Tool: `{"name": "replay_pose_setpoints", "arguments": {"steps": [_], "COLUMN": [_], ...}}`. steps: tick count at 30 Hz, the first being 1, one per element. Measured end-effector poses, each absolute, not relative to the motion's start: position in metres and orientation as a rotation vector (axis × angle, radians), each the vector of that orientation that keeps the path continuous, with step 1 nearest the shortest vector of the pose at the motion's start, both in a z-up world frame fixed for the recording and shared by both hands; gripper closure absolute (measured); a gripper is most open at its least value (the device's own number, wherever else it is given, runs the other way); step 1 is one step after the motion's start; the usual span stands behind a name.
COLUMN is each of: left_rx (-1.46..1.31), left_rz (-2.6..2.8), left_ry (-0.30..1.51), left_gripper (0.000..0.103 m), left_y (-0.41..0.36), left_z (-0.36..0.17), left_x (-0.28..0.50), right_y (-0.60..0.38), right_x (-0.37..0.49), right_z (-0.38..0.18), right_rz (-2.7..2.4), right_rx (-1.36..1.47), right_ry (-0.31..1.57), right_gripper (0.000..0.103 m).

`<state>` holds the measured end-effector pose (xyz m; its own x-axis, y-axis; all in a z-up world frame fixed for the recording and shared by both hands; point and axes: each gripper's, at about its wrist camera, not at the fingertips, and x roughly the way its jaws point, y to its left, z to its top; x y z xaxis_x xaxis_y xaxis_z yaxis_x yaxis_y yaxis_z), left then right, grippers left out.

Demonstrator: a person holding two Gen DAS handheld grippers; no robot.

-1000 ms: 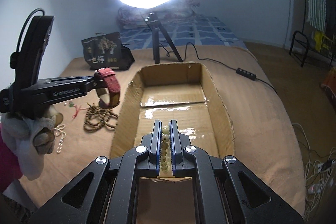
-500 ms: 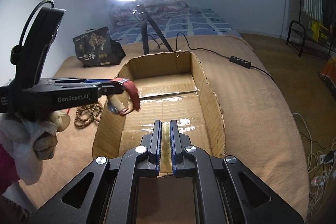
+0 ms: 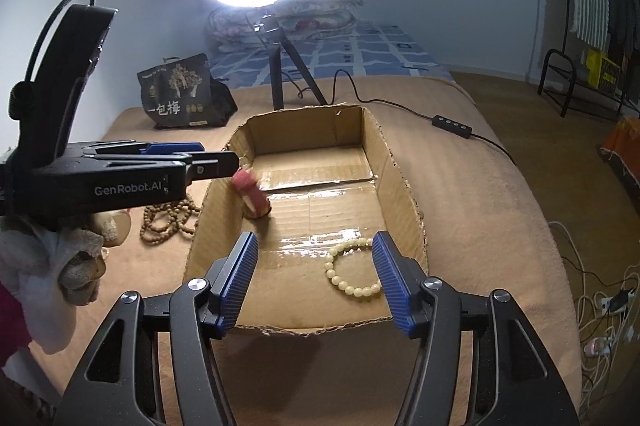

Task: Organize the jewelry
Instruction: 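Open both grippers to drop the watch and bracelet into the box, then move the left gripper to the blue bangle while the right gripper approaches the brown bead strand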

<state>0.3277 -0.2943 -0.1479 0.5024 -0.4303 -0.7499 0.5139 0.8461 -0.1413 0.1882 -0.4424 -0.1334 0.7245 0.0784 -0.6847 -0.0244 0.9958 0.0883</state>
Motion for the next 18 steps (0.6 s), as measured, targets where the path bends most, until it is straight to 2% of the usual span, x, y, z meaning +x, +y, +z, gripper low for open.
{"name": "replay_pose_setpoints", "arguments": {"steps": [4, 7, 12, 16, 18], "left_rx": [0.081, 0.072, 0.060, 0.051, 0.046], "left_rz": [-0.571, -0.566, -0.546, -0.525, -0.512], "left_ry": [0.858, 0.841, 0.811, 0.797, 0.787], "left_gripper": [0.054, 0.054, 0.054, 0.054, 0.054], "left_y": [-0.284, -0.276, -0.254, -0.230, -0.215], "left_z": [-0.142, -0.137, -0.128, -0.121, -0.117], "left_x": [0.325, 0.322, 0.318, 0.316, 0.314], "right_y": [-0.439, -0.434, -0.420, -0.409, -0.400], "right_x": [0.187, 0.185, 0.183, 0.183, 0.183], "right_z": [-0.132, -0.129, -0.121, -0.116, -0.113], "right_rz": [0.057, 0.059, 0.074, 0.103, 0.124], "right_rx": [0.073, 0.066, 0.044, 0.040, 0.038], "right_ry": [0.756, 0.747, 0.728, 0.723, 0.714], "right_gripper": [0.043, 0.034, 0.032, 0.024, 0.024]}}
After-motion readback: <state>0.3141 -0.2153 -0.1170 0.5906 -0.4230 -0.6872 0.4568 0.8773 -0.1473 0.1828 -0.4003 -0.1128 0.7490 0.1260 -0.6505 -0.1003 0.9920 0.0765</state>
